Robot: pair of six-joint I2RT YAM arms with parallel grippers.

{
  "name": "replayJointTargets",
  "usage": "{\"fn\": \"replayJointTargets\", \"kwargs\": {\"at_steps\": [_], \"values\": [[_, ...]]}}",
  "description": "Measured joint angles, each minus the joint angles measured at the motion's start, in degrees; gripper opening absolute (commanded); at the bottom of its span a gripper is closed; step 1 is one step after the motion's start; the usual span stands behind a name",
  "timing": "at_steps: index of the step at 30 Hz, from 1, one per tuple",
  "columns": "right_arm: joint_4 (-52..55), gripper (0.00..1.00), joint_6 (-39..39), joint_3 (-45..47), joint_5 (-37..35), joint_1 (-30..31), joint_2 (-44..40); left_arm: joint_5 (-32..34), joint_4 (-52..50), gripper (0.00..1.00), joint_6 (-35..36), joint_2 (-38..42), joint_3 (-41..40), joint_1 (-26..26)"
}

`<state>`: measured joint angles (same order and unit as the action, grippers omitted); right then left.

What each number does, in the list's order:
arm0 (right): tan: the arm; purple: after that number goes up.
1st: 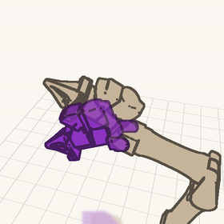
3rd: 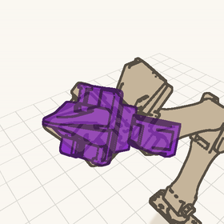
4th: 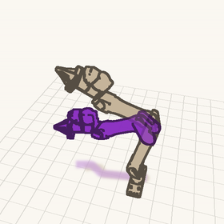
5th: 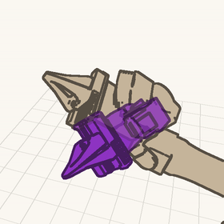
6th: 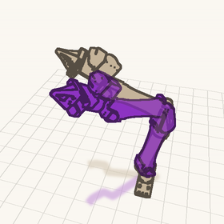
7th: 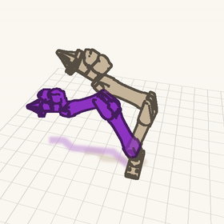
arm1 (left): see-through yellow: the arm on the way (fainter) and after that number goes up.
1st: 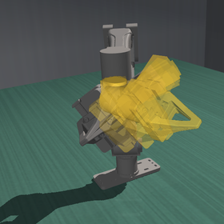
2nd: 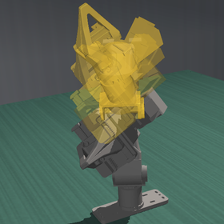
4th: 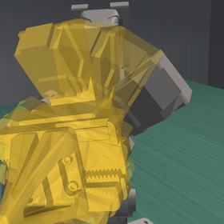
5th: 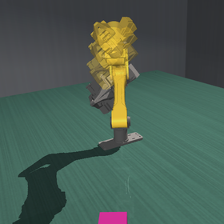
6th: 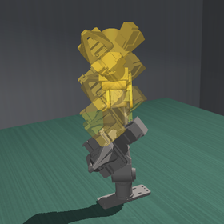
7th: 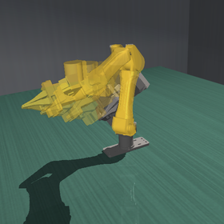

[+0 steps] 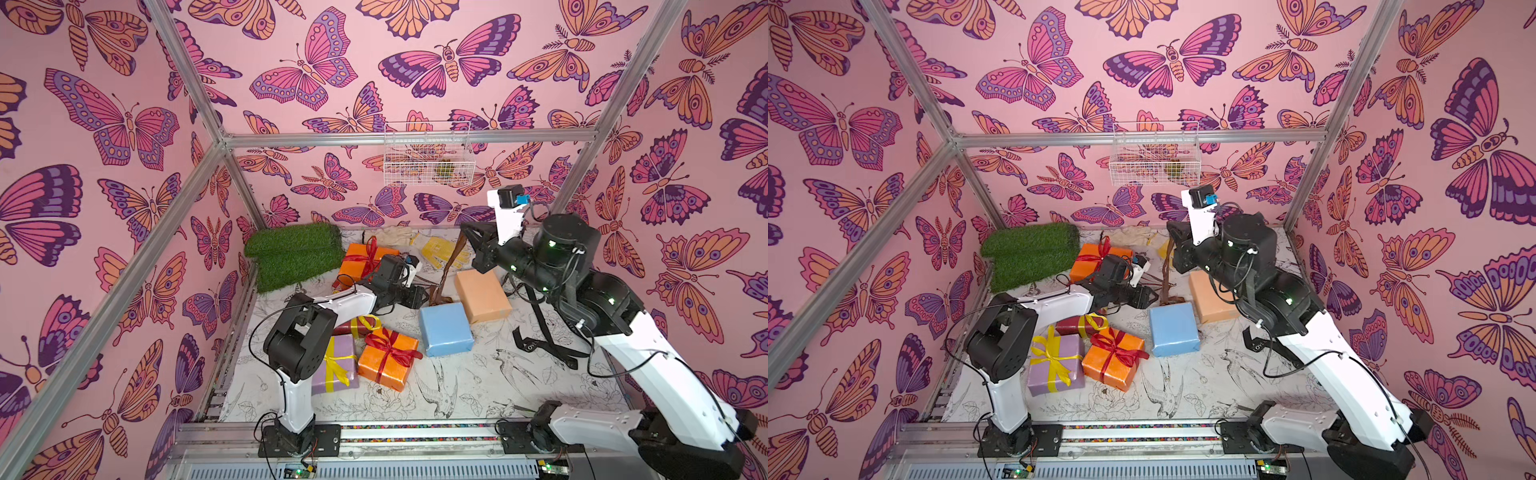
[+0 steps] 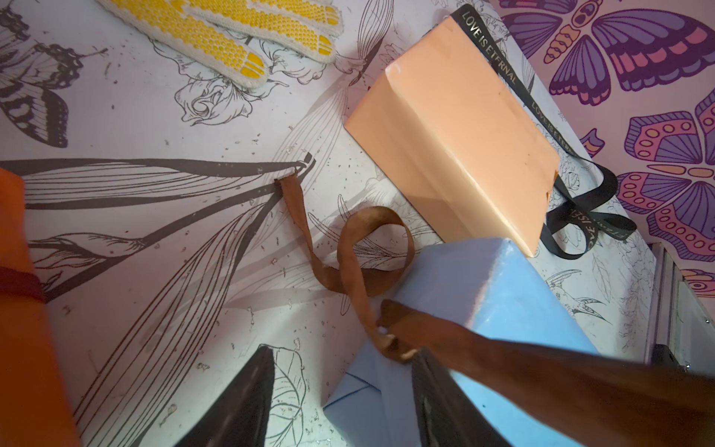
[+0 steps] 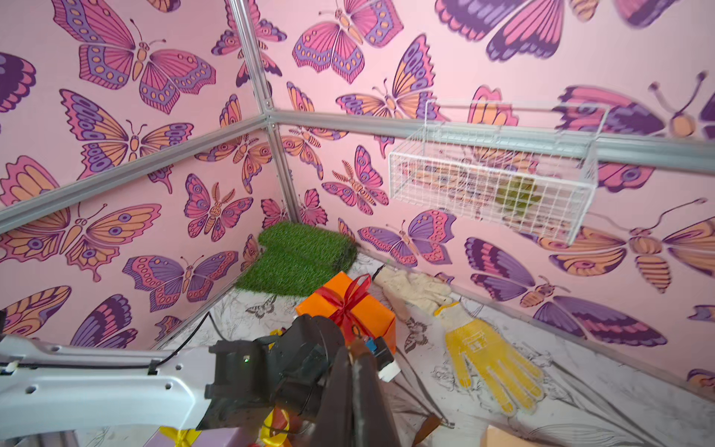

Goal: Untie the ribbon bows on the gift boxes
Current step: Pull the ribbon from the gift box, then place the ribbon at the center of the board.

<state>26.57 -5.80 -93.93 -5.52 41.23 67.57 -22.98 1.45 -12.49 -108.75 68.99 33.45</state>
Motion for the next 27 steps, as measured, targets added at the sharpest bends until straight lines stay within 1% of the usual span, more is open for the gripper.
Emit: {"fn": "replayJointTargets", "kwargs": {"at_steps": [2, 8, 12, 18, 27], "values": [[-0.37, 0.00, 2.23, -2.19, -2.01, 0.00, -0.50, 0.00, 0.00, 0.60, 0.00, 0.22, 0.00, 0.00], [-4.63, 0.00, 12.39, -8.41, -10.84, 0.00, -1.62, 0.00, 0.02, 0.60, -0.02, 0.63, 0.00, 0.00], [-7.69, 0.00, 18.99, -11.50, -15.04, 0.00, -1.68, 0.00, 0.02, 0.60, 0.00, 0.66, 0.00, 0.00], [-12.07, 0.00, 26.97, -14.01, -17.77, 0.00, -4.31, 0.00, 0.02, 0.60, 0.00, 0.76, 0.00, 0.00], [-14.73, 0.00, 36.85, -25.20, -23.02, 0.00, -5.46, -0.20, 0.02, 0.60, 0.00, 2.29, 0.00, 0.00]]}}
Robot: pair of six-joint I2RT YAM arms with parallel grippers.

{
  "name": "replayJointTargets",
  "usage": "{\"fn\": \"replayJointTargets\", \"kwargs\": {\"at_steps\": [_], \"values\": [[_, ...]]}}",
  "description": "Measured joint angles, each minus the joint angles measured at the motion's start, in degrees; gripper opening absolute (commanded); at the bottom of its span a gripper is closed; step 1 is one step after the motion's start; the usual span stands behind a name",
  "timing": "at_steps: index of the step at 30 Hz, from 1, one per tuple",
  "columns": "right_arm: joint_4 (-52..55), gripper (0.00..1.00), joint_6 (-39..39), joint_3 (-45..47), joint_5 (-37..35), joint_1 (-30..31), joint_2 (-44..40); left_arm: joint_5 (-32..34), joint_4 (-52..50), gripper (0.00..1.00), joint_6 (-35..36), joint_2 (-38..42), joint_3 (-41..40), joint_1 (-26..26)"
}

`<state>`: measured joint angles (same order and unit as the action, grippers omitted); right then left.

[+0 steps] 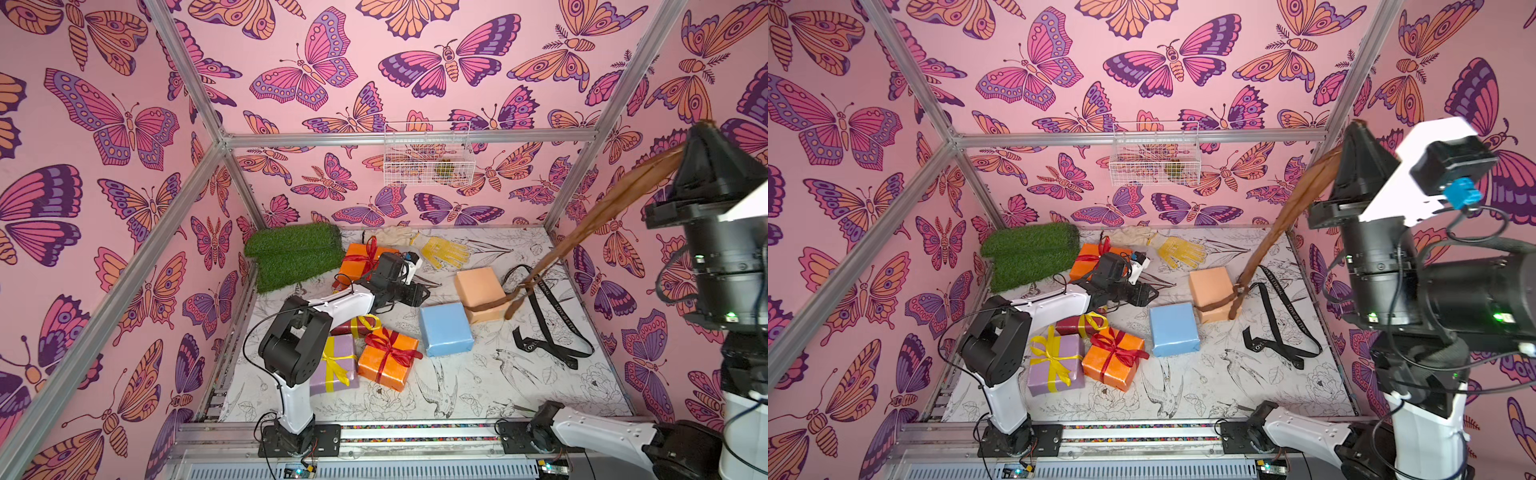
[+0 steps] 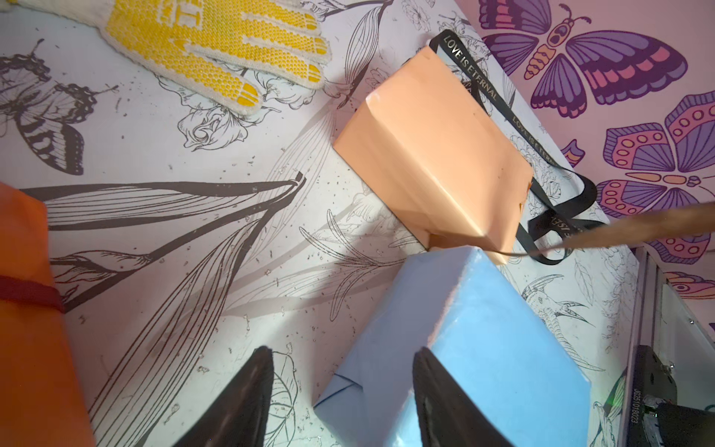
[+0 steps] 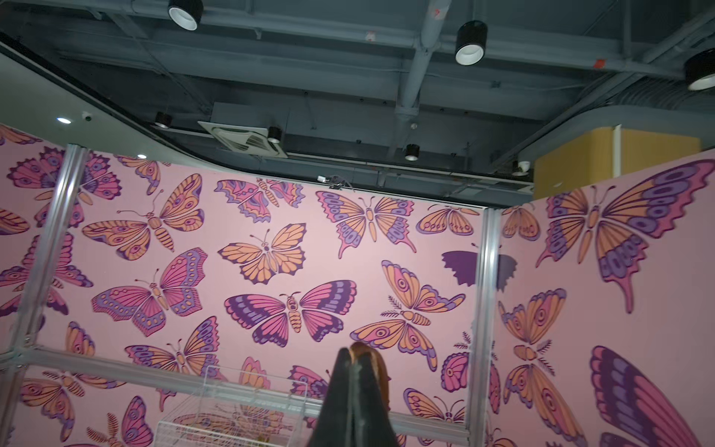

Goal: Untie the ribbon bows on the gift boxes
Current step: Place the ribbon at the center of the board.

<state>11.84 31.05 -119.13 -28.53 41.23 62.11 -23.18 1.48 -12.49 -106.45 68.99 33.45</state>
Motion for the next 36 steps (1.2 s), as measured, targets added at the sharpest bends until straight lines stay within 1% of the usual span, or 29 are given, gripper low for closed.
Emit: {"fn": "replayJointTargets", "kwargs": {"at_steps": [3, 7, 9, 10, 11, 14, 17, 19, 21, 24, 28, 33, 36], "values": [[-1.62, 0.00, 3.85, 0.04, -2.49, 0.00, 0.66, 0.00, 0.00, 0.61, 0.00, 0.04, 0.00, 0.00], [-4.07, 0.00, 9.40, 2.56, -7.19, -0.61, 3.23, 0.00, 0.00, 0.62, 0.00, 0.04, 0.00, 0.00], [-3.23, 0.00, 9.88, 4.24, -9.20, -3.45, 5.53, 0.02, -0.02, 0.64, -0.04, 0.07, 0.00, 0.09], [-1.68, 0.00, 8.90, 4.59, -9.40, -5.62, 6.69, 0.02, 0.00, 0.66, -0.04, 0.07, 0.00, 0.13], [0.63, 0.00, 6.64, 5.11, -8.92, -9.27, 7.93, 0.02, 0.00, 0.69, -0.26, 0.07, 0.00, 0.22], [6.88, 0.00, -3.28, 10.01, -3.45, -23.08, 10.40, 0.17, 0.02, 0.76, -0.35, 0.66, -0.31, 0.50], [10.78, 0.00, -13.97, 17.46, 4.68, -35.98, 12.09, 0.61, -0.09, 0.79, -0.13, 2.78, -1.73, 0.79], [12.35, 0.00, -19.96, 21.73, 10.29, -42.01, 13.51, 1.05, -0.17, 0.79, 0.00, 4.39, -2.51, 1.01], [12.66, 0.00, -25.29, 25.86, 15.21, -46.14, 15.04, 1.62, -0.22, 0.79, 0.02, 5.81, -2.82, 1.09], [12.52, 0.00, -31.32, 31.91, 21.35, -49.81, 16.61, 2.19, -0.22, 0.81, 0.02, 6.93, -2.82, 1.09], [12.37, 0.00, -36.68, 35.67, 26.69, -52.89, 20.09, 2.86, -0.31, 0.84, 0.15, 7.45, -2.84, 1.18], [11.98, 0.00, -40.02, 35.85, 31.95, -54.05, 28.22, 3.50, -0.74, 0.87, 0.48, 7.87, -2.84, 1.57], [12.44, 0.00, -40.98, 33.64, 35.41, -54.05, 35.43, 3.72, -1.31, 0.87, 0.68, 7.89, -2.84, 1.88]]}}
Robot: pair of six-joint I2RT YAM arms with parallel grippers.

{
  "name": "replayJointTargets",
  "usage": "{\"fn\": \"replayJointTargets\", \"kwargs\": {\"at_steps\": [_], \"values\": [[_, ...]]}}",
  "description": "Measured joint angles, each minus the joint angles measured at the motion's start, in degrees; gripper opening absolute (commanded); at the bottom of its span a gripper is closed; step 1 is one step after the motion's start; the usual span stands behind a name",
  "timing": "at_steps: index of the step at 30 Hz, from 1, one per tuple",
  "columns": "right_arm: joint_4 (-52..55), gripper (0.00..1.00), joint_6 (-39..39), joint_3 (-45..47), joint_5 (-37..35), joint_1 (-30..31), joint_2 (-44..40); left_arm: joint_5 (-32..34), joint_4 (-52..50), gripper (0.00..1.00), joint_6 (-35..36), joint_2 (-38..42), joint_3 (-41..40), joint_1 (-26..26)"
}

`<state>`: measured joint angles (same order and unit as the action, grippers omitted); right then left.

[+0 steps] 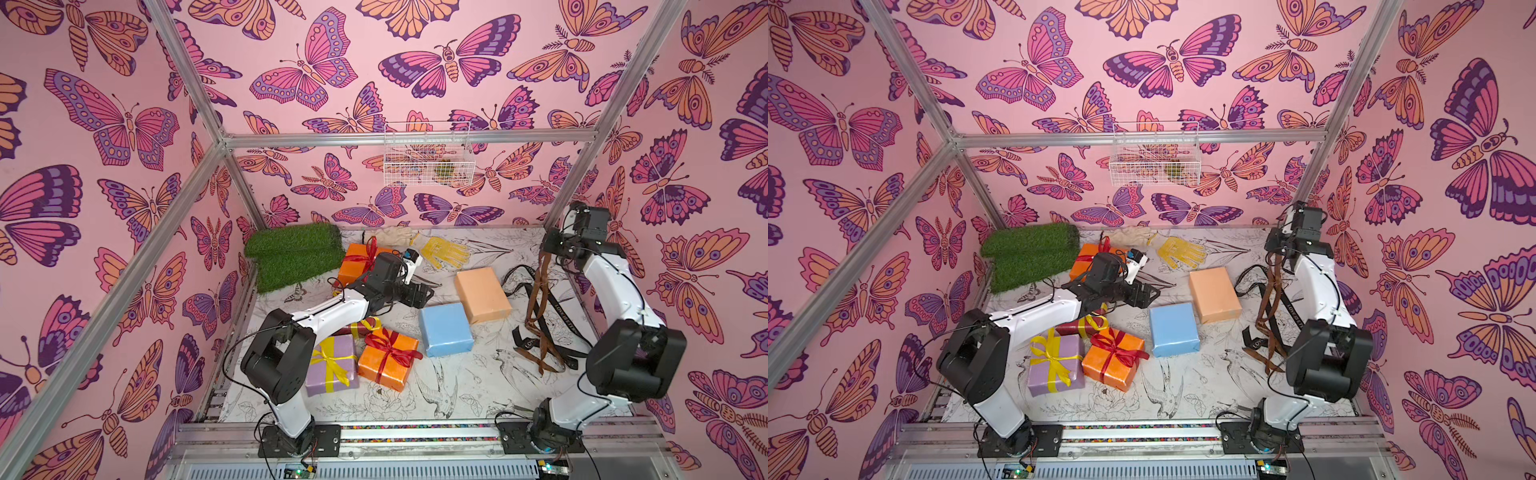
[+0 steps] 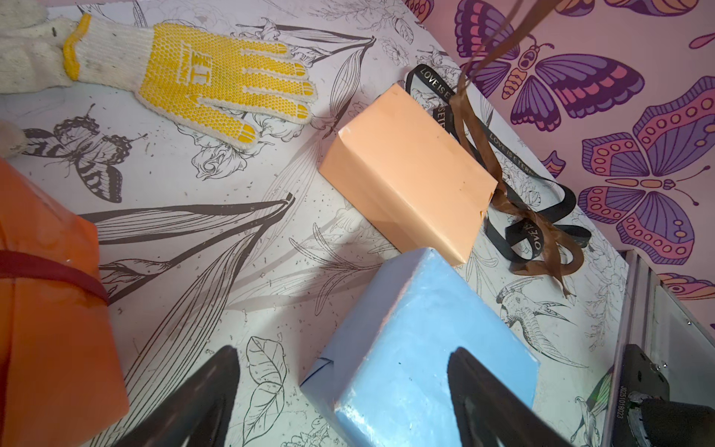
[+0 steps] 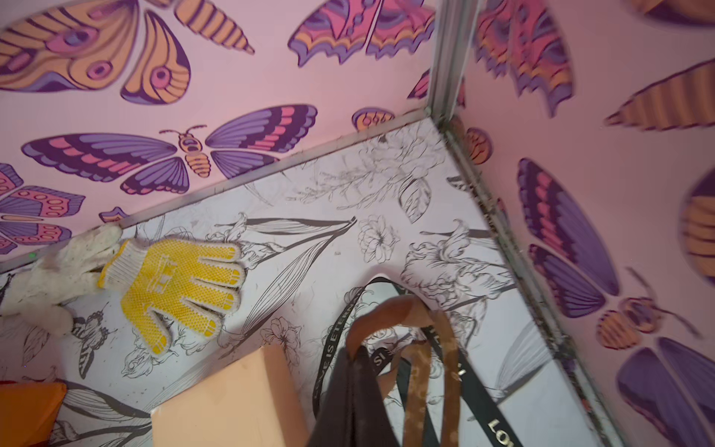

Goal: Untie the ribbon bows on the gift boxes
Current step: Place the ribbon at the center of the board.

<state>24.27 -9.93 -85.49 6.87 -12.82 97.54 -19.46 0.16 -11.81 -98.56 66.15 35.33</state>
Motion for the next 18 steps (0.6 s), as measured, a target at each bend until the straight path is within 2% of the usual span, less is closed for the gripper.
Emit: {"fn": "replayJointTargets", "kwargs": {"at_steps": [7, 9, 12, 14, 18], "values": [[4.20, 0.00, -1.22, -7.67, 4.55, 0.00, 14.80, 1.20, -0.92, 0.88, 0.39, 1.03, -0.74, 0.79], [5.16, 0.07, -1.79, -8.55, 5.05, 0.00, 17.00, 1.53, -1.51, 0.88, 0.44, 1.62, -0.87, 1.05], [6.38, 0.29, -2.84, -8.66, 6.34, 0.00, 18.64, 2.12, -1.86, 0.88, 0.44, 2.38, -0.96, 1.25], [7.02, 0.48, -3.23, -8.63, 7.13, 0.00, 18.88, 2.82, -2.12, 0.89, 0.42, 2.80, -0.96, 1.36], [6.99, 0.77, -3.58, -7.65, 6.84, 0.61, 17.49, 4.59, -3.37, 0.88, 0.28, 3.50, -1.01, 1.44]]}}
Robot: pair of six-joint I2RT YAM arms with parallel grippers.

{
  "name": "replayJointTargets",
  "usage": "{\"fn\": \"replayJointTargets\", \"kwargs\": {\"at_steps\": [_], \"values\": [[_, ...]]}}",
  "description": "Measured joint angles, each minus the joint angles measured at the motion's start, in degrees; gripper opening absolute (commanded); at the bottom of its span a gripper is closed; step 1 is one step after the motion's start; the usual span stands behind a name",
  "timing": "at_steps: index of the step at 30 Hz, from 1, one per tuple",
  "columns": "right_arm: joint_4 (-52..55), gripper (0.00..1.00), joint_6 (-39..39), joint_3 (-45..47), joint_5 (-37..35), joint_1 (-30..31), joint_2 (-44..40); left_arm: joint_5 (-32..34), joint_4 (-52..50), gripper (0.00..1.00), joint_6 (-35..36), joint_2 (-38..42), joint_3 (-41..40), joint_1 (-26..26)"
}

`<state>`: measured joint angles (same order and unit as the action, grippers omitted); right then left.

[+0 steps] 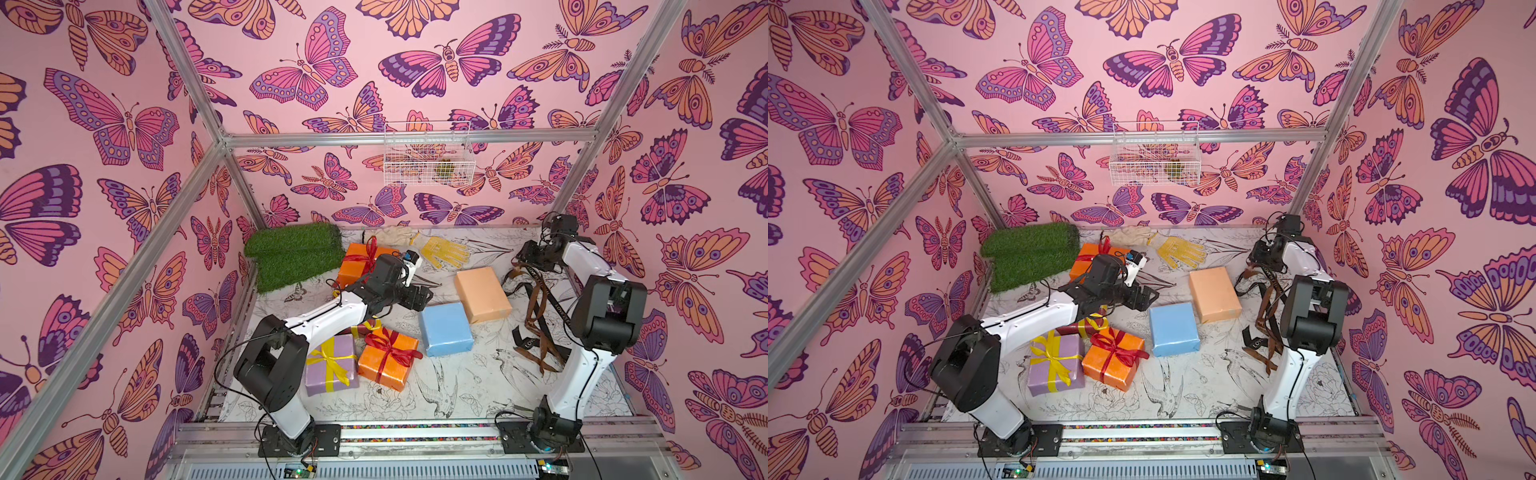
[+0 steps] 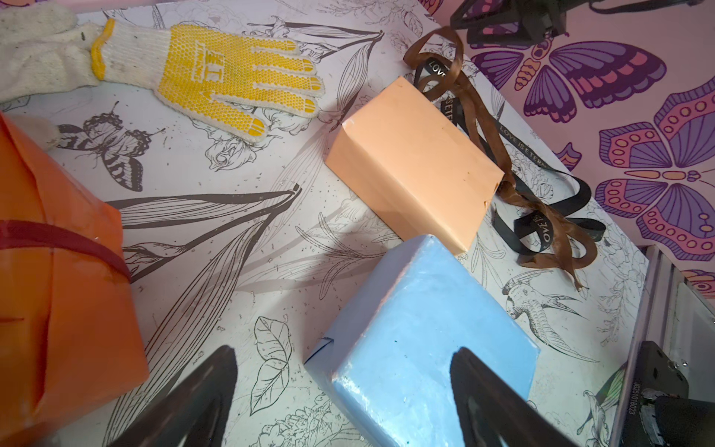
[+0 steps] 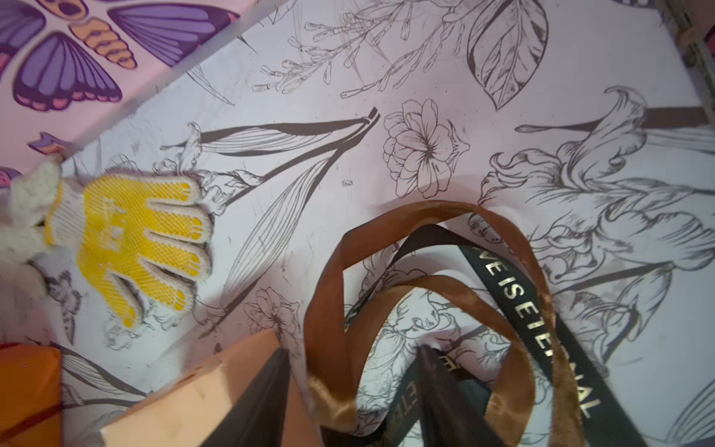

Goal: Untie the ribbon bows on the gift boxes
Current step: Place the ribbon at the center of the board, then move the gift box to the center of the board.

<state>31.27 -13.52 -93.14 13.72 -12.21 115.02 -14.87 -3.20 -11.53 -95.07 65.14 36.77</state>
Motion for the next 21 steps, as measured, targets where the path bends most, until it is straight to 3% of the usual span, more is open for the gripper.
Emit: {"fn": "replayJointTargets", "kwargs": {"at_steps": [4, 10, 17, 21], "values": [[2.16, 0.78, 0.33, 3.45, -4.15, 3.50, -5.84, 1.29, -2.45, 0.88, -0.31, 1.20, -0.24, 0.00], [3.52, 0.77, -0.83, 10.80, -9.22, 16.61, -21.14, 1.62, -7.15, 0.87, -0.94, 4.37, -1.20, 0.90], [3.58, 0.71, -5.77, 23.93, -13.27, 33.83, -32.63, 4.33, -12.11, 0.82, -4.94, 6.36, -2.34, 7.98], [4.76, 0.64, -8.59, 32.81, -14.49, 38.71, -38.58, 5.84, -13.22, 0.79, -8.57, 6.34, -3.23, 11.02]]}}
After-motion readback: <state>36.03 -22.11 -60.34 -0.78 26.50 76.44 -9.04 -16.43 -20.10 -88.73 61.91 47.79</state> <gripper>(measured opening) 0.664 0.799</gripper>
